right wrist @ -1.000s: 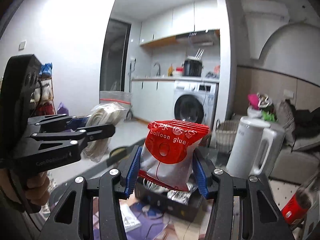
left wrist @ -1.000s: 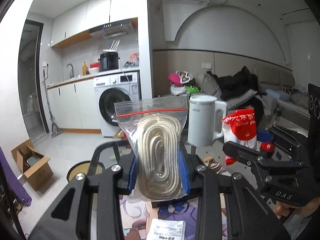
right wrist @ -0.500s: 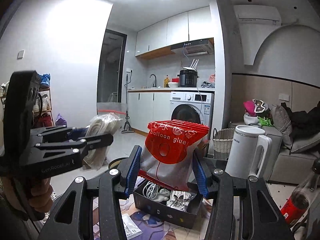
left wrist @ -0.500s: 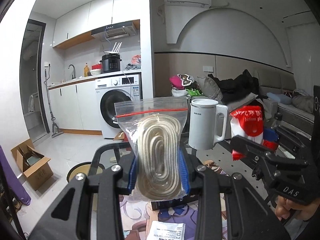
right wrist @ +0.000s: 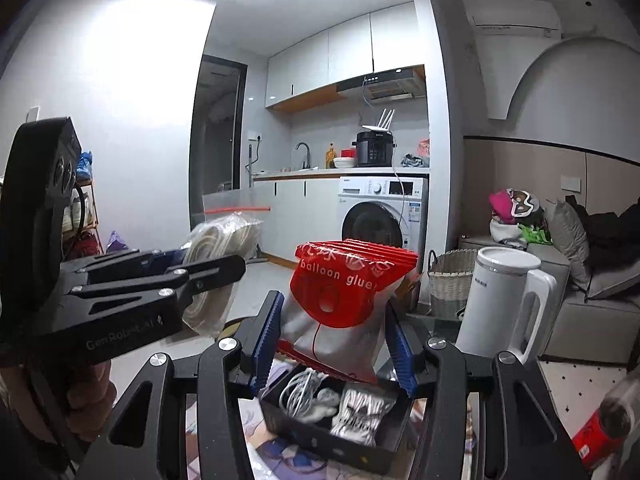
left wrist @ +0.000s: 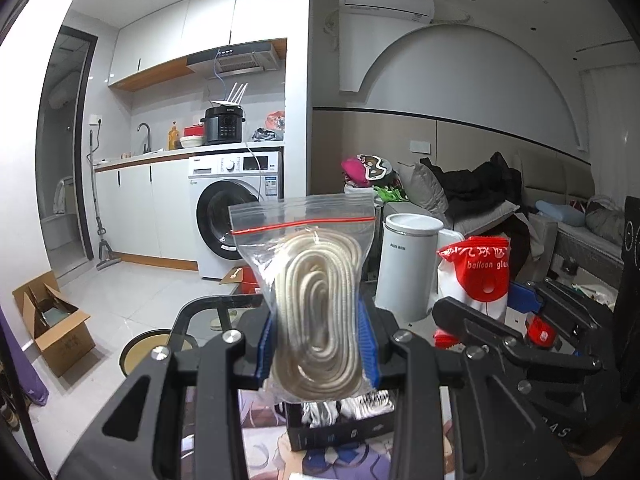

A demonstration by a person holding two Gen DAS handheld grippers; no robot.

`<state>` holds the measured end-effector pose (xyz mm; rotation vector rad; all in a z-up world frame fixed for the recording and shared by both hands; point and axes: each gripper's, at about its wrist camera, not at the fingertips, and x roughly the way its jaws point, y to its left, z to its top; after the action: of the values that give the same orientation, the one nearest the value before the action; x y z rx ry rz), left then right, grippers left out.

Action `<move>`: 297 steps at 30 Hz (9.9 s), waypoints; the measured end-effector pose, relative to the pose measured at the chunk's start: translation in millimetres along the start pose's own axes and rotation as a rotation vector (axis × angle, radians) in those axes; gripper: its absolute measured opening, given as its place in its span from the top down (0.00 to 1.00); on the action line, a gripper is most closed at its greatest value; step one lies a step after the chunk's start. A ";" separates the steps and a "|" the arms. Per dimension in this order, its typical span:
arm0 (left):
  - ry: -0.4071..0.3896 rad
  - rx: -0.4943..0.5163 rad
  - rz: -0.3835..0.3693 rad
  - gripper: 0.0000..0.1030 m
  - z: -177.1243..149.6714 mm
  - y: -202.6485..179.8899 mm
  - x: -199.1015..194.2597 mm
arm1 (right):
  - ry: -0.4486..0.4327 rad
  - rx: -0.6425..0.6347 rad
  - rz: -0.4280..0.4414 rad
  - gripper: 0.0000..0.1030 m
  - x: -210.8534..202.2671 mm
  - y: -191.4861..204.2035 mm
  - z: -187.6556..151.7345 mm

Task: Organize soft objects
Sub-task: 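Lift the rope bag with the left gripper while the right gripper lifts the balloon glue pack, then lower the rope bag into the box with the left gripper while the right gripper drops the glue pack in, then grasp a white medicine sachet with the left gripper while the right gripper grasps another sachet, then lift the sachet with the left gripper while the right gripper lifts its sachet over the box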

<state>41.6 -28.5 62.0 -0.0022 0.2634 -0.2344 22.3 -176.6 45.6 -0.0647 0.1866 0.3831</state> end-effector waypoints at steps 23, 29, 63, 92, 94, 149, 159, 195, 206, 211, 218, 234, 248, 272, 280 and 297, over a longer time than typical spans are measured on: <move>0.082 -0.155 0.043 0.67 2.1 24.9 113.8 | 0.047 0.109 -0.027 0.52 90.5 -45.9 13.3; 0.074 -0.137 0.047 0.67 0.4 23.2 108.9 | 0.046 0.107 -0.029 0.52 91.5 -48.7 13.4; 0.528 -0.228 -0.048 0.67 -48.6 16.5 179.3 | 0.432 0.225 -0.058 0.52 150.1 -79.2 -29.1; 0.780 -0.184 0.011 0.66 -92.9 20.8 215.6 | 0.791 0.223 -0.019 0.52 194.5 -79.8 -97.3; 0.793 -0.181 0.012 0.66 -97.2 20.7 217.7 | 0.810 0.209 -0.021 0.52 196.9 -79.2 -101.0; 0.639 -0.083 -0.146 0.09 -60.5 36.5 67.8 | 0.682 0.039 0.166 0.12 90.1 -25.5 -67.9; 0.871 -0.073 -0.103 0.09 -125.4 46.2 72.1 | 0.852 -0.088 0.271 0.12 88.5 15.1 -110.6; 1.006 0.114 -0.073 0.09 -173.7 -19.3 106.2 | 1.131 -0.102 0.134 0.08 105.8 -27.8 -193.6; 1.055 0.072 -0.070 0.13 -187.5 -11.1 120.8 | 1.114 -0.115 0.131 0.08 95.5 -20.8 -200.6; 1.041 0.082 -0.098 0.39 -176.9 -12.4 119.3 | 1.099 -0.127 0.155 0.10 92.9 -21.0 -198.0; 1.012 0.053 -0.136 0.69 -170.1 -11.7 113.0 | 1.087 -0.174 0.210 0.40 85.1 -4.0 -190.8; 1.023 0.070 -0.085 0.45 -179.5 -0.5 118.3 | 1.042 -0.185 0.251 0.71 82.4 7.8 -184.1; 0.906 0.095 -0.083 0.80 -153.3 -8.7 95.8 | 1.000 -0.142 0.282 0.80 81.5 3.6 -174.7; 0.111 0.060 0.059 0.80 -20.3 -0.7 -9.0 | 0.141 -0.061 0.050 0.80 -10.4 -10.0 -21.5; 0.026 0.051 0.057 0.80 -10.6 8.1 -34.0 | 0.011 -0.043 0.071 0.80 -33.7 -14.1 -12.6; -0.005 0.024 0.056 0.80 -7.7 7.8 -40.3 | -0.026 -0.024 0.027 0.80 -37.4 -13.8 -16.3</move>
<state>3.6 -11.5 64.7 0.0285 0.2550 -0.1819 -9.3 -204.7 37.2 -0.0805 0.1576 0.4128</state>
